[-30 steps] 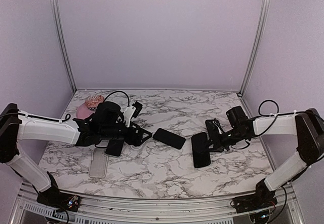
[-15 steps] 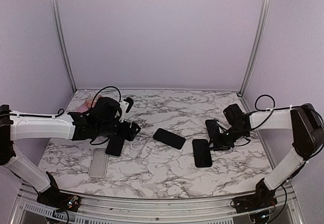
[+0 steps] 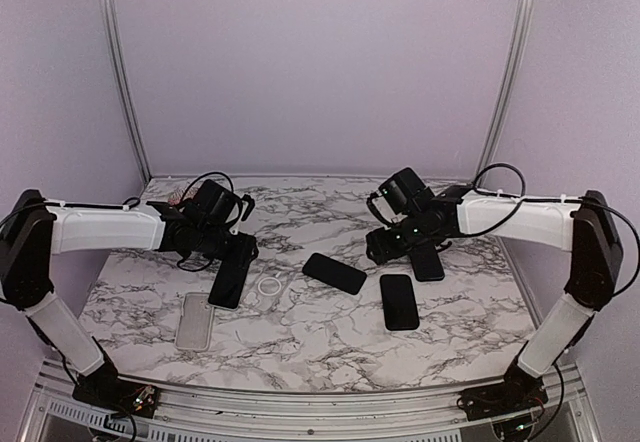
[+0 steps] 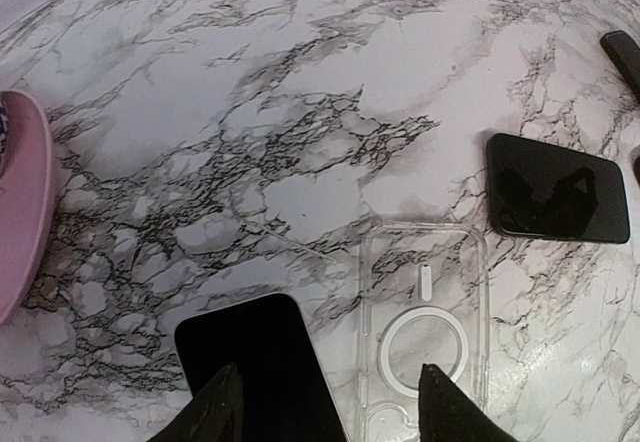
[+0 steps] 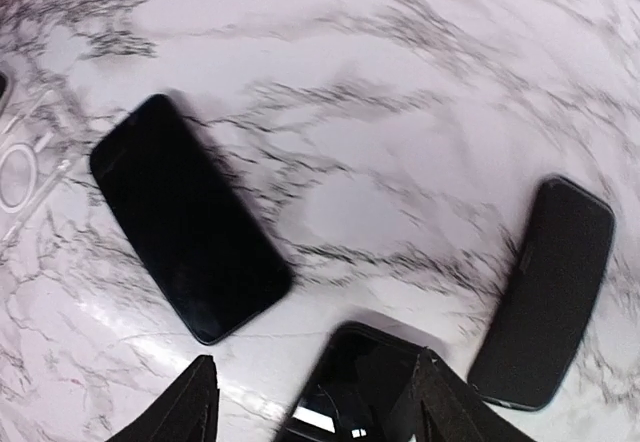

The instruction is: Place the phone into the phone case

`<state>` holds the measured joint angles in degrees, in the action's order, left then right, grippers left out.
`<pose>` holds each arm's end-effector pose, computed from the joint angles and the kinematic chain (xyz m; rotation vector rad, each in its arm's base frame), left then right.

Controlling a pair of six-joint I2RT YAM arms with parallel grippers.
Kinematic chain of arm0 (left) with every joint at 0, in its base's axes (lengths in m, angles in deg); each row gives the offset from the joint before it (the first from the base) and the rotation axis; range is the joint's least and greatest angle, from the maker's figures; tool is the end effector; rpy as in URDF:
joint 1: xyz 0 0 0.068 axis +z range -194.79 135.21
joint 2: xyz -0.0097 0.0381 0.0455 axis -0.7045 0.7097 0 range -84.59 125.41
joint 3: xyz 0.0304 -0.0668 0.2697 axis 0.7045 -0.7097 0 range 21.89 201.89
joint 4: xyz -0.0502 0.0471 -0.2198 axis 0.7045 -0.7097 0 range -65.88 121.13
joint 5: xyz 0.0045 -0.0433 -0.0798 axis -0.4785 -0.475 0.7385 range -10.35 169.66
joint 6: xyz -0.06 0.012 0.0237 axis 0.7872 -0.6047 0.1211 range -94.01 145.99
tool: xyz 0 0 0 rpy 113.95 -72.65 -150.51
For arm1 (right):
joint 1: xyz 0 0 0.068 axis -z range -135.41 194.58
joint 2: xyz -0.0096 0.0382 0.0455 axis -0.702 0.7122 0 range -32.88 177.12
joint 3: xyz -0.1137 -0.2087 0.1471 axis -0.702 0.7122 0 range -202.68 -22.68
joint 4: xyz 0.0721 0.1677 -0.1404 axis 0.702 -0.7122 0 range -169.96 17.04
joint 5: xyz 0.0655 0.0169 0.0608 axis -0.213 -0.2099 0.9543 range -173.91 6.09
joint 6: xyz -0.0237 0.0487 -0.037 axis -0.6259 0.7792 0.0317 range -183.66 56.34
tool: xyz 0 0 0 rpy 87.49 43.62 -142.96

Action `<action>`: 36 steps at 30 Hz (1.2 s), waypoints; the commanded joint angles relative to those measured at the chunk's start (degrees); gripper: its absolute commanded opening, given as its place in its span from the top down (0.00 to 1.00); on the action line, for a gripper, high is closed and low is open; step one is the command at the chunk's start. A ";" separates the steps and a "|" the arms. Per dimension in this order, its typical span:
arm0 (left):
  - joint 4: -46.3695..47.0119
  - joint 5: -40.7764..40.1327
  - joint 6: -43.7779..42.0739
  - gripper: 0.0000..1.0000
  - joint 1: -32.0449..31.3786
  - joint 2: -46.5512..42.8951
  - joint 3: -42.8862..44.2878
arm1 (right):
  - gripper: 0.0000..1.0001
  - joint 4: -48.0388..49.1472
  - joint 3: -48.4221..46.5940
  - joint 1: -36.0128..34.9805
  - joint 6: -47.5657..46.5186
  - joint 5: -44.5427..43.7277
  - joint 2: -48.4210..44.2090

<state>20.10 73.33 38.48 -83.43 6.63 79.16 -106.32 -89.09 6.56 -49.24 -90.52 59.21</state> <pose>0.2561 -0.1975 0.2275 0.4834 2.3209 -0.3057 0.2486 0.1869 0.2393 -0.4914 2.5548 0.1836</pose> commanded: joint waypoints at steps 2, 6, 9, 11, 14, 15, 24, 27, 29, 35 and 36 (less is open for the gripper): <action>-0.06 3.89 0.04 0.50 -0.11 4.02 3.25 | 0.35 8.87 -13.40 -8.87 -3.13 2.62 12.27; -2.20 4.01 -4.05 0.56 -0.12 11.74 9.78 | 0.38 8.92 -18.36 -11.44 2.12 0.75 18.69; -5.87 5.13 -5.73 0.52 -0.13 18.66 15.20 | 0.39 11.94 -16.33 -11.43 3.41 1.33 18.14; -6.44 8.73 -5.86 0.50 -0.17 21.84 16.55 | 0.39 11.79 -15.15 -11.46 3.43 0.13 17.49; -7.42 7.92 -5.60 0.50 -0.68 24.00 16.85 | 0.39 9.67 -13.86 -11.46 2.67 -2.93 16.72; -7.96 7.08 -5.69 0.50 -0.86 24.49 17.01 | 0.39 9.23 -13.46 -11.46 2.34 -3.60 16.48; -9.38 12.24 -11.90 0.98 -4.17 24.84 16.41 | 0.38 8.01 -9.83 -10.31 2.41 -6.95 11.19; -9.44 11.87 -14.73 1.00 -5.80 22.42 14.72 | 0.37 7.82 -8.02 -8.51 2.44 -7.36 8.03; -9.43 11.37 -17.27 1.00 -7.23 19.70 13.46 | 0.37 7.27 -6.67 -7.20 2.23 -7.32 5.99; -8.97 21.43 -41.48 1.00 -18.52 10.97 10.47 | 0.36 7.23 -0.99 -2.68 1.49 -5.82 -0.78; -8.67 22.39 -45.64 1.00 -20.84 11.10 11.09 | 0.36 7.36 0.01 -2.17 1.52 -5.74 -1.64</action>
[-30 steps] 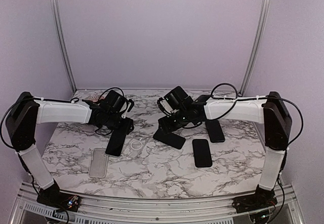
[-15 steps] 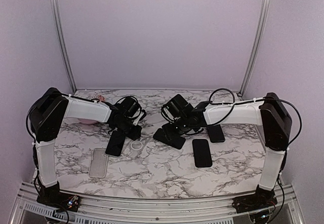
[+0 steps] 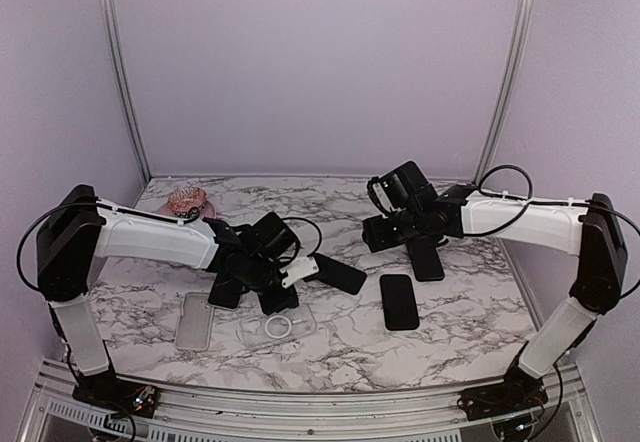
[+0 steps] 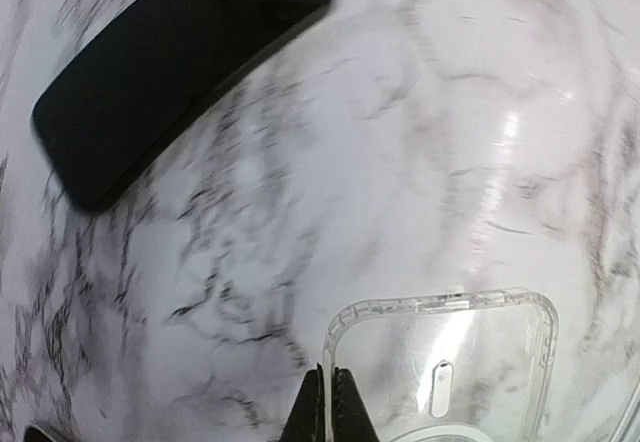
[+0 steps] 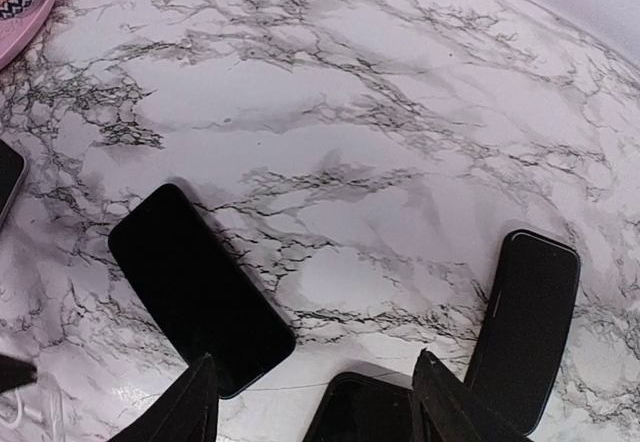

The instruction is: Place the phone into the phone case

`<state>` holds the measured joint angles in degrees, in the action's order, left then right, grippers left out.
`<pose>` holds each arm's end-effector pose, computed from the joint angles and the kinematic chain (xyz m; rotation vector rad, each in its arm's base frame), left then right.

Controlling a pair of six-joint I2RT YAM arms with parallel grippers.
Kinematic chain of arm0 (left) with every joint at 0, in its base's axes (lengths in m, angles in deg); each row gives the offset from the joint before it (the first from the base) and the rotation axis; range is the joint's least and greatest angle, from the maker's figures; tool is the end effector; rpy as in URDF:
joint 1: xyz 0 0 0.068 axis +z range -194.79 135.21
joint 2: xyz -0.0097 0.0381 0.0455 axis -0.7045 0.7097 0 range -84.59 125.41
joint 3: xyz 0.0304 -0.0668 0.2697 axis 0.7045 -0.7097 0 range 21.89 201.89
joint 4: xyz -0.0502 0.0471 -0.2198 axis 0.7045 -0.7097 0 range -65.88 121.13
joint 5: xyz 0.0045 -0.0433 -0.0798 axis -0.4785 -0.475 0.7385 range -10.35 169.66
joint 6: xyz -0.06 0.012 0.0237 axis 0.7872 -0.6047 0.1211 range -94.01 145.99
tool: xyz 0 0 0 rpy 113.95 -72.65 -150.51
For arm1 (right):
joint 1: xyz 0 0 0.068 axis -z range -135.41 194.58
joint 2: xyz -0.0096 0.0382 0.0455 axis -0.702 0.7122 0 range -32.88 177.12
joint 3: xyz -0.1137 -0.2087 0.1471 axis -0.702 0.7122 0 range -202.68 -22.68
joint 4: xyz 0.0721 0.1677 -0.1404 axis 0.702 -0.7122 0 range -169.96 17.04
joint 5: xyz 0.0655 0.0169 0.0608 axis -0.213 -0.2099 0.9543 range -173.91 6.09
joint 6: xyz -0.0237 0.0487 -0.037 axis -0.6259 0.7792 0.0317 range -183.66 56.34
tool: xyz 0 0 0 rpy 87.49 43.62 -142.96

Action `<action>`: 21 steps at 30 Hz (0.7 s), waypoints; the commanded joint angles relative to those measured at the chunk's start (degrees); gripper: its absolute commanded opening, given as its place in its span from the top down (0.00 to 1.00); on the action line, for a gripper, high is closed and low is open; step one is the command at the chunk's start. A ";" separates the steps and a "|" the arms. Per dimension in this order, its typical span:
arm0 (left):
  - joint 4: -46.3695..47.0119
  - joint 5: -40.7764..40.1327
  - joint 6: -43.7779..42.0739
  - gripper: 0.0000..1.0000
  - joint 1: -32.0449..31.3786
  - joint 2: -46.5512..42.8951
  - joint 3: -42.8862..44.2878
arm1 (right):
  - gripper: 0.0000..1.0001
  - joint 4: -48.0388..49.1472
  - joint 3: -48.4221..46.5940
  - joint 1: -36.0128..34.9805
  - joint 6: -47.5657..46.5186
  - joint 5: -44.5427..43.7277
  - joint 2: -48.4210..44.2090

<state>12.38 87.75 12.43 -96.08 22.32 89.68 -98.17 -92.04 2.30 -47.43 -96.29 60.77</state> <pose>0.2240 -0.2911 0.1799 1.4523 2.1865 -0.4201 0.2556 0.2176 0.2570 -0.4506 2.3760 0.2070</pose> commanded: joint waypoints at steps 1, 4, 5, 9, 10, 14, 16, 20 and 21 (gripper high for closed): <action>-0.79 9.16 -23.00 1.00 -10.02 -3.55 1.40 | 0.36 -0.73 3.68 2.41 -0.25 0.14 -3.89; -0.95 11.43 -31.12 1.00 -14.53 1.04 5.50 | 0.36 -1.28 5.50 2.48 -0.10 0.83 -4.90; -1.51 11.60 -32.98 1.00 -15.75 2.94 7.25 | 0.36 -1.59 6.00 2.50 0.00 1.12 -4.96; -4.12 8.19 -38.56 0.93 -19.41 8.74 12.76 | 0.36 -2.10 7.97 2.46 -0.06 3.68 -4.88; -4.19 6.55 -38.82 0.82 -20.00 9.50 13.51 | 0.36 -1.86 8.47 2.31 -0.23 4.92 -4.80; -1.36 1.20 -34.49 0.44 -20.28 7.20 13.26 | 0.36 -0.63 8.95 0.04 -1.53 8.15 -3.43; 3.72 -0.17 -31.28 0.42 -19.82 2.33 9.41 | 0.37 0.12 8.96 -2.17 -2.72 10.35 -2.59; 8.18 -0.27 -23.28 0.43 -18.85 -10.36 -1.40 | 0.50 0.35 10.12 -6.64 -3.44 17.57 -0.81; 7.97 -0.02 -21.20 0.47 -18.85 -13.19 -3.93 | 0.53 0.34 10.65 -7.46 -3.34 18.81 -0.48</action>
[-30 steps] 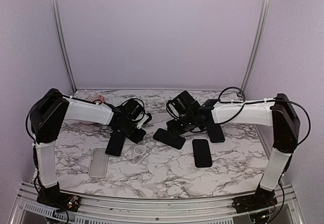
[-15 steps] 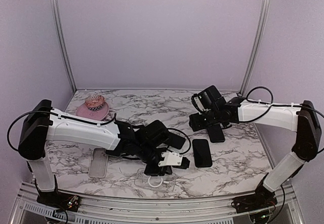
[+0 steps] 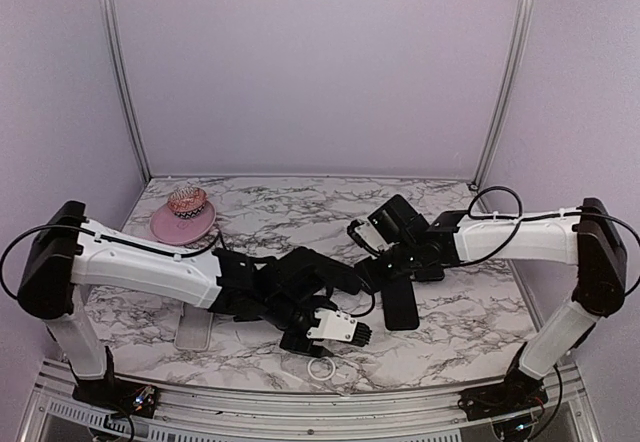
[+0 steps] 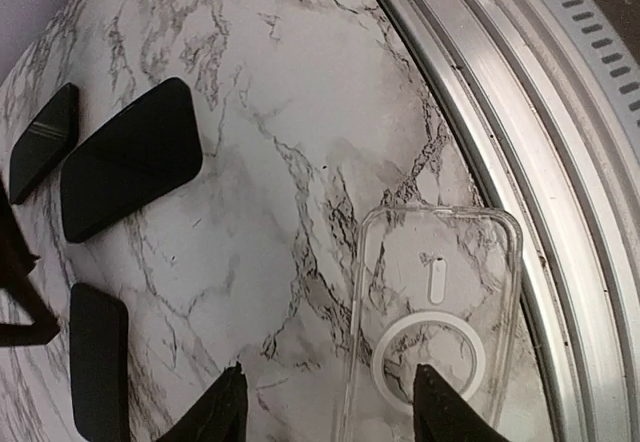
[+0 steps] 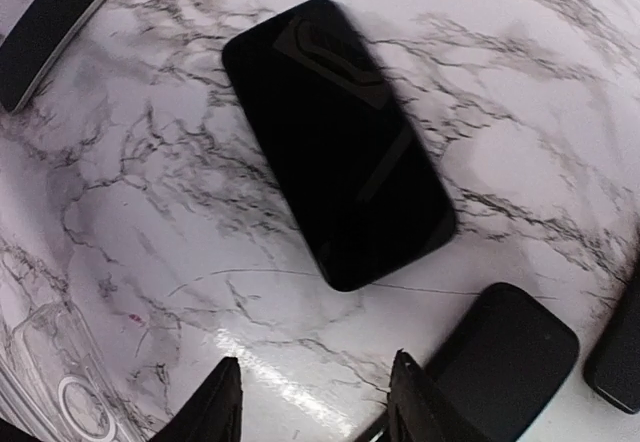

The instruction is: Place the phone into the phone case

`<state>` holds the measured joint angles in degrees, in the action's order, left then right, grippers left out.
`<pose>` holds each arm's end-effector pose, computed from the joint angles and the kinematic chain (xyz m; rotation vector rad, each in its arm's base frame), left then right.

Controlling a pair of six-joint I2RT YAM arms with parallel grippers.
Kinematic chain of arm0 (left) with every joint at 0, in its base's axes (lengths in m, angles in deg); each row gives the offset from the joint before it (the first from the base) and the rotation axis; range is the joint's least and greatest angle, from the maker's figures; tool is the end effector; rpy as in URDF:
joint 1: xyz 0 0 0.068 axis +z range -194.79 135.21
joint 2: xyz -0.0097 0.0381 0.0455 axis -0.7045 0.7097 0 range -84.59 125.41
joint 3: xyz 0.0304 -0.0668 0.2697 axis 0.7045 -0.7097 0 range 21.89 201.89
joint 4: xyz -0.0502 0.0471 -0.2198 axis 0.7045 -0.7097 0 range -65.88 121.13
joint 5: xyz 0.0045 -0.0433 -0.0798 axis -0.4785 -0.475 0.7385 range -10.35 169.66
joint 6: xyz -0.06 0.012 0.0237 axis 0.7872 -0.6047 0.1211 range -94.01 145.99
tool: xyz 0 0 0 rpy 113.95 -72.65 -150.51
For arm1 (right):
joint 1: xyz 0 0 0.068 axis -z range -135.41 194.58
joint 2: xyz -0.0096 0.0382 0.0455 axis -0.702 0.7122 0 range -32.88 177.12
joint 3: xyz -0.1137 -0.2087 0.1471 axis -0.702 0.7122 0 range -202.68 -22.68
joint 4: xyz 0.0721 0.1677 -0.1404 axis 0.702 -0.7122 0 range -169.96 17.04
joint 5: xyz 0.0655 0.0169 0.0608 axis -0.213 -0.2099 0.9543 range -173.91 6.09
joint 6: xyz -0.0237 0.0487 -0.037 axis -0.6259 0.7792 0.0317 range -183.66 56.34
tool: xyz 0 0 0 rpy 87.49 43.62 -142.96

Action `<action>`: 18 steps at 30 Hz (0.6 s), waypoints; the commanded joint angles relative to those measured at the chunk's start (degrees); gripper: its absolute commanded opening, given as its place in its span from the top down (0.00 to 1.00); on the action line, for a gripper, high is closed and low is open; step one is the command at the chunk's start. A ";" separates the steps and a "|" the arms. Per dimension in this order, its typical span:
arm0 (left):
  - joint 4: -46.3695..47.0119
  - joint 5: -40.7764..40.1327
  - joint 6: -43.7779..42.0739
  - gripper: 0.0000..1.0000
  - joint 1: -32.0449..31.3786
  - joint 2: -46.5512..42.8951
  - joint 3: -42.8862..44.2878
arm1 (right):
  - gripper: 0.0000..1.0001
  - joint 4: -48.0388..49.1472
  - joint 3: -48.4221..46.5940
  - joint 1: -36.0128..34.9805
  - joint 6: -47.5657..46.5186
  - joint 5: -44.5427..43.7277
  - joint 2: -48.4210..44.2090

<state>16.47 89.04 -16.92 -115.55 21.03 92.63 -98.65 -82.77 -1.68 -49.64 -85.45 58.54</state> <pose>0.1179 -0.3633 0.2077 2.1022 1.2848 -0.4146 0.2132 0.2208 0.2203 -0.7143 2.5082 0.3573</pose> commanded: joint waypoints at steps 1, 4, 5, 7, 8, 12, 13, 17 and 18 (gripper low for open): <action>3.41 -0.62 10.27 0.53 0.63 -14.96 -9.87 | 0.56 0.82 1.97 -4.43 -1.04 9.08 2.10; 1.32 2.69 16.29 0.68 0.54 -21.95 -18.11 | 0.63 1.18 2.43 -7.77 -1.49 11.43 3.13; 0.44 3.88 17.89 0.71 0.54 -22.87 -19.98 | 0.63 1.70 2.36 -8.66 -1.93 12.71 3.37; -0.69 6.00 20.42 0.72 0.27 -23.36 -22.85 | 0.57 3.14 1.95 -10.67 -3.29 14.17 3.78; -0.64 6.37 21.24 0.72 0.11 -23.09 -24.07 | 0.54 3.83 1.54 -11.56 -3.79 14.19 4.14; -0.55 5.10 22.24 0.73 -0.07 -20.67 -25.55 | 0.45 5.64 -1.91 -14.82 -4.09 14.37 8.61; -0.44 5.10 22.33 0.73 -0.08 -20.56 -25.80 | 0.45 5.58 -2.72 -15.69 -4.12 14.08 9.61; 0.18 3.04 23.50 0.72 0.05 -22.83 -27.61 | 0.45 3.96 -5.51 -19.64 -3.72 10.33 15.32; 0.42 2.45 23.82 0.72 0.16 -23.60 -28.07 | 0.46 3.19 -6.20 -20.40 -3.36 9.24 16.50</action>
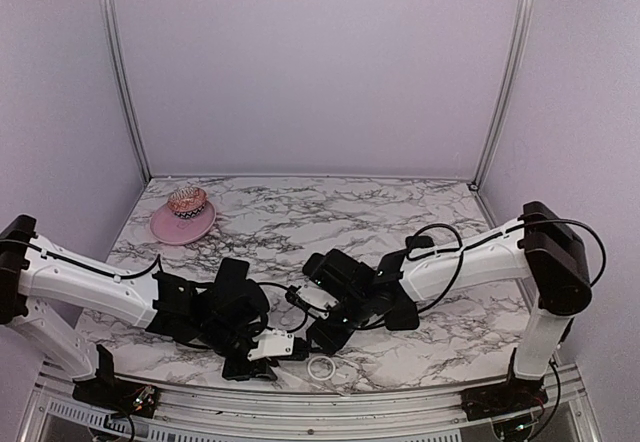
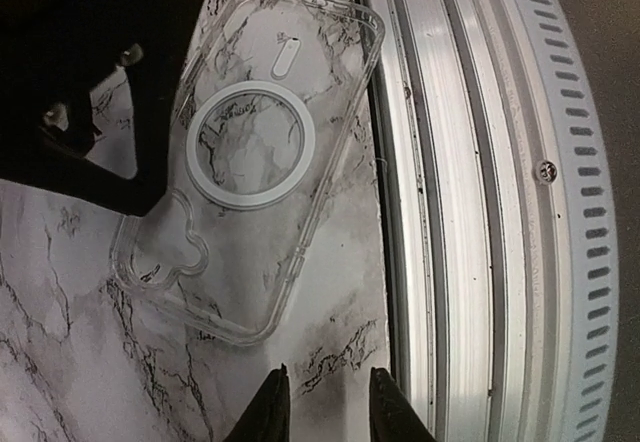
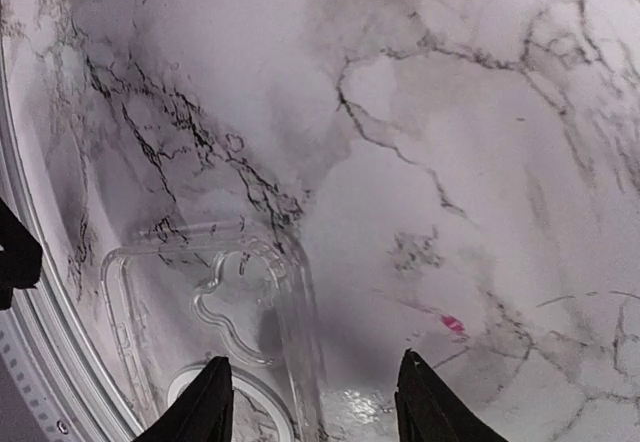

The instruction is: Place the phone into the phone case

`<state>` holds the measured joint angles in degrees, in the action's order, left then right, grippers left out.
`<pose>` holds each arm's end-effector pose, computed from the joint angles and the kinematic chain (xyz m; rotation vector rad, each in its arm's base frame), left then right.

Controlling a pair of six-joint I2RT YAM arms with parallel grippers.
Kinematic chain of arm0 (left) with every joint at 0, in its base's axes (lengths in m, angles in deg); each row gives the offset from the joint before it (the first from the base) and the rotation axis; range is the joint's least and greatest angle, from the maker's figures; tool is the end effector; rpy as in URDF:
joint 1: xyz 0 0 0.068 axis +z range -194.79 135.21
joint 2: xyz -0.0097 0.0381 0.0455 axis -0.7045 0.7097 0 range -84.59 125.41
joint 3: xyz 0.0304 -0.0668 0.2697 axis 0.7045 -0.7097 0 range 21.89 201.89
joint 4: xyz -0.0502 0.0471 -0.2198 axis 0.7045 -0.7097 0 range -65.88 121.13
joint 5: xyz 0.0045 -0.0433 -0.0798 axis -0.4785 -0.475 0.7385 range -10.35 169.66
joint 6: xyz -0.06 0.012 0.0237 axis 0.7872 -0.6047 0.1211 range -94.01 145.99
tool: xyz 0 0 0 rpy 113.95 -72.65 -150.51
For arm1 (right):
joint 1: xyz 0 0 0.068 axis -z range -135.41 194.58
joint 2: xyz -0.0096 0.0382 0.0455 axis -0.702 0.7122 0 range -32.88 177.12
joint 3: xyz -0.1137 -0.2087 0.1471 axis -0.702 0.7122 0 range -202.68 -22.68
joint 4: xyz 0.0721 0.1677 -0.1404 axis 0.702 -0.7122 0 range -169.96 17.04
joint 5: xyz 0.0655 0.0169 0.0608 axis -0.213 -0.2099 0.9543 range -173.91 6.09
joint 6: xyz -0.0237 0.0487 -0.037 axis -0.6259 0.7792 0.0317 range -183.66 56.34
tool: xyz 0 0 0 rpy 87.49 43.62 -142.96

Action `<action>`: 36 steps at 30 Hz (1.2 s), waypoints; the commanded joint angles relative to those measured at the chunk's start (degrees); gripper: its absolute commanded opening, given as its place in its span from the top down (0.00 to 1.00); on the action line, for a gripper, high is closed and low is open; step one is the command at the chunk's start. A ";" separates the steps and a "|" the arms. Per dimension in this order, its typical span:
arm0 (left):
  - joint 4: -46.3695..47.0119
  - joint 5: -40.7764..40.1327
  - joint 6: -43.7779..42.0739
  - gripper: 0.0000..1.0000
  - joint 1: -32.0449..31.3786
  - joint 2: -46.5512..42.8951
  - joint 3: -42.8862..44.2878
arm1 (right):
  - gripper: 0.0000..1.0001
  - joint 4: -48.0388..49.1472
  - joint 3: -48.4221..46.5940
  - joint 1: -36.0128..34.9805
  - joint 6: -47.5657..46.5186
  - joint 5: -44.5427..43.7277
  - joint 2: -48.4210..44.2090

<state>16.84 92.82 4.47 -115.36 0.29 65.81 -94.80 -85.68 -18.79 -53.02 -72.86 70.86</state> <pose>0.0773 -0.2545 0.1879 1.9487 1.7476 -0.6144 0.1440 0.3094 0.1735 -1.3058 2.4849 0.6288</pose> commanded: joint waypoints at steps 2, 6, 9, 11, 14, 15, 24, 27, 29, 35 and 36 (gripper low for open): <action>0.13 -1.82 3.42 0.71 0.50 -3.90 -1.64 | 0.53 -2.23 -4.72 -4.13 1.10 -6.02 6.28; 0.23 -2.77 4.82 0.70 1.51 -4.95 -1.56 | 0.81 -6.30 -7.02 -4.01 6.78 -15.74 7.68; 0.46 -6.04 5.83 0.69 2.27 -6.15 -1.49 | 1.00 -8.40 -7.43 -2.52 13.74 -20.22 6.06; 0.77 -8.23 6.48 0.68 3.21 -6.83 -1.27 | 1.00 -8.15 -6.63 -1.77 18.26 -21.92 4.43; 1.52 -10.86 8.61 0.66 4.92 -7.33 -0.42 | 1.00 -8.55 -6.13 -0.52 23.45 -24.67 2.87; 2.10 -11.43 9.64 0.66 5.64 -7.42 -0.11 | 1.00 -8.45 -6.04 -0.04 25.27 -24.78 2.42; 9.09 -16.60 16.32 0.64 10.79 -9.64 -1.29 | 1.00 -8.44 -7.36 2.81 39.29 -19.39 5.80; 9.53 -17.31 17.03 0.64 11.57 -9.66 -1.17 | 1.00 -9.70 -8.41 2.85 38.95 -18.42 7.10; 9.82 -17.16 17.18 0.64 11.59 -9.72 -1.18 | 0.85 -10.48 -9.72 2.90 36.41 -17.39 7.34; 9.98 -17.56 17.30 0.62 11.80 -11.05 -1.21 | 0.09 -16.73 -19.27 4.51 15.61 -17.71 3.79; 10.16 -17.61 17.30 0.62 11.96 -11.29 -1.12 | 0.02 -17.49 -20.47 5.47 11.26 -16.55 3.19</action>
<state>25.23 76.26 20.98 -103.93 -8.89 64.83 -108.44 -99.39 -15.53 -24.81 -90.79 77.35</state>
